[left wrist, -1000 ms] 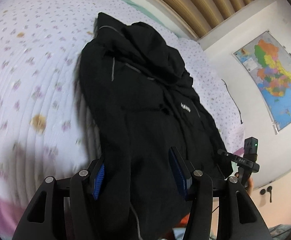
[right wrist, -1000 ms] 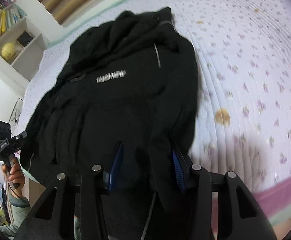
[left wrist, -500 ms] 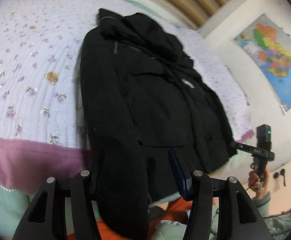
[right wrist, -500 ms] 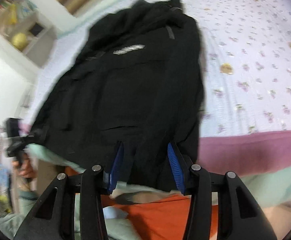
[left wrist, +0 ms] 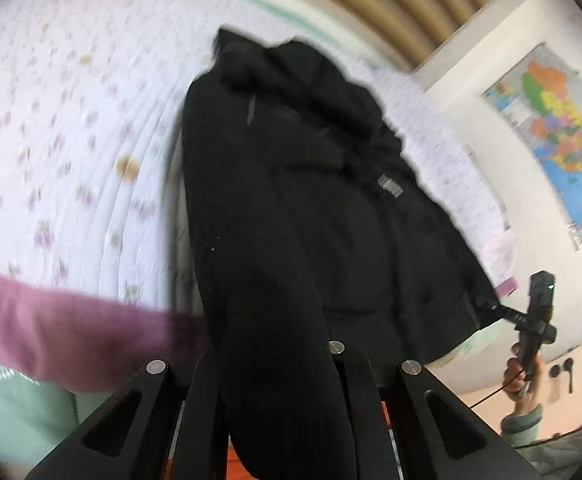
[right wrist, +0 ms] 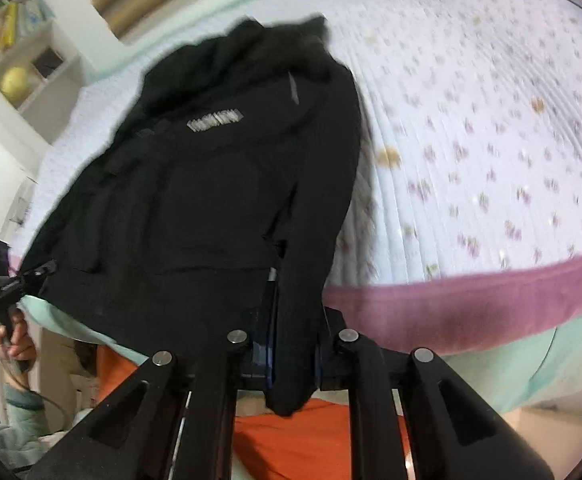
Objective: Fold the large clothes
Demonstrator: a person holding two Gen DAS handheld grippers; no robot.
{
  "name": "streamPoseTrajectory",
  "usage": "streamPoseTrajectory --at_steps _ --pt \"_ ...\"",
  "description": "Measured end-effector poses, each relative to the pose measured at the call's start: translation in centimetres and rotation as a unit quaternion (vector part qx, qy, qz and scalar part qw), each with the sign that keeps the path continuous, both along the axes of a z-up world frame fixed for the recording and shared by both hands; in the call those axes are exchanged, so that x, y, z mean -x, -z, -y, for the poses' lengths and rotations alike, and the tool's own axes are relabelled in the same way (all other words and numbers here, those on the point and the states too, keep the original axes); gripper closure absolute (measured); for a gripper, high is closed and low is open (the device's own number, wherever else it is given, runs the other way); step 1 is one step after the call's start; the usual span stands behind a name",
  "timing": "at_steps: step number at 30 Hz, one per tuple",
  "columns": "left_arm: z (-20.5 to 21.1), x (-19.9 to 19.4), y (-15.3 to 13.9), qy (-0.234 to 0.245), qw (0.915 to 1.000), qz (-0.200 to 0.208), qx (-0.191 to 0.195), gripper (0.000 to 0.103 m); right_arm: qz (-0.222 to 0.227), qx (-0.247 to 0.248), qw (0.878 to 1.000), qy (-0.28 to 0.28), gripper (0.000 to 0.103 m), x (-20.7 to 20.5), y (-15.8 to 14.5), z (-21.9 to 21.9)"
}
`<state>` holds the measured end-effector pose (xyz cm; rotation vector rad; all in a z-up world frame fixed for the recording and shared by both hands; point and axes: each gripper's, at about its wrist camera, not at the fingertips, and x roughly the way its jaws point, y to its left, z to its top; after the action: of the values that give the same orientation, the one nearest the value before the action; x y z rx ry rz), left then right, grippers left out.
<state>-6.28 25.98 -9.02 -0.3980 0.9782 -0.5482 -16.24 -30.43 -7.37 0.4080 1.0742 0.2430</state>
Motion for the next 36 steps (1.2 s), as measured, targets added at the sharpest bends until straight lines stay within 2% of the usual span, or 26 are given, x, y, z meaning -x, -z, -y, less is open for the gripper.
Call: streamPoseTrajectory --at_steps 5,8,12,16,19,21,25,27,28,30,33,36 --pt "-0.2 -2.2 -5.0 0.001 0.9977 0.049 0.047 0.094 0.05 -0.05 0.997 0.016 0.088 -3.0 -3.8 2.1" --pt "-0.8 -5.3 -8.2 -0.001 0.9942 0.082 0.069 0.093 0.083 -0.063 0.994 0.03 0.088 -6.7 -6.2 4.0" --pt "-0.7 -10.8 -10.7 -0.026 0.9916 0.092 0.087 0.093 0.103 -0.078 0.991 0.046 0.088 -12.6 -8.3 5.3" --pt "0.3 -17.7 -12.1 -0.058 0.9908 0.093 0.078 0.091 0.116 -0.103 0.985 0.073 0.088 -19.0 -9.4 6.8" --pt "1.6 -23.0 -12.2 -0.083 0.9904 0.091 0.063 0.089 0.113 -0.123 0.98 0.104 0.088 -25.2 -8.9 7.9" --pt "2.9 -26.6 -11.6 -0.102 0.99 0.086 0.046 0.089 0.12 -0.089 0.983 0.109 0.087 -28.7 -8.9 7.3" --pt "5.7 -32.4 -8.8 -0.134 0.987 0.084 -0.028 0.089 0.101 -0.003 0.988 0.118 0.086 -35.2 -6.4 4.0" --pt "6.6 -35.3 -5.5 -0.144 0.9866 0.055 -0.053 0.088 0.076 0.042 0.989 0.117 0.086 -38.6 -3.8 2.6" --pt "6.9 -36.1 -4.0 -0.145 0.9867 0.041 -0.061 0.088 0.064 0.055 0.99 0.113 0.086 -39.0 -2.4 2.1" --pt "7.2 -37.6 -0.9 -0.143 0.9878 0.012 -0.061 0.086 0.02 0.093 0.99 0.103 0.086 -41.4 1.5 0.9" --pt "7.5 -38.5 1.7 -0.135 0.9886 0.011 -0.065 0.085 -0.015 0.107 0.99 0.093 0.085 -42.8 5.6 0.1" --pt "7.8 -38.8 2.2 -0.124 0.9892 0.012 -0.078 0.085 -0.016 0.084 0.991 0.1 0.085 -43.0 6.9 0.8"
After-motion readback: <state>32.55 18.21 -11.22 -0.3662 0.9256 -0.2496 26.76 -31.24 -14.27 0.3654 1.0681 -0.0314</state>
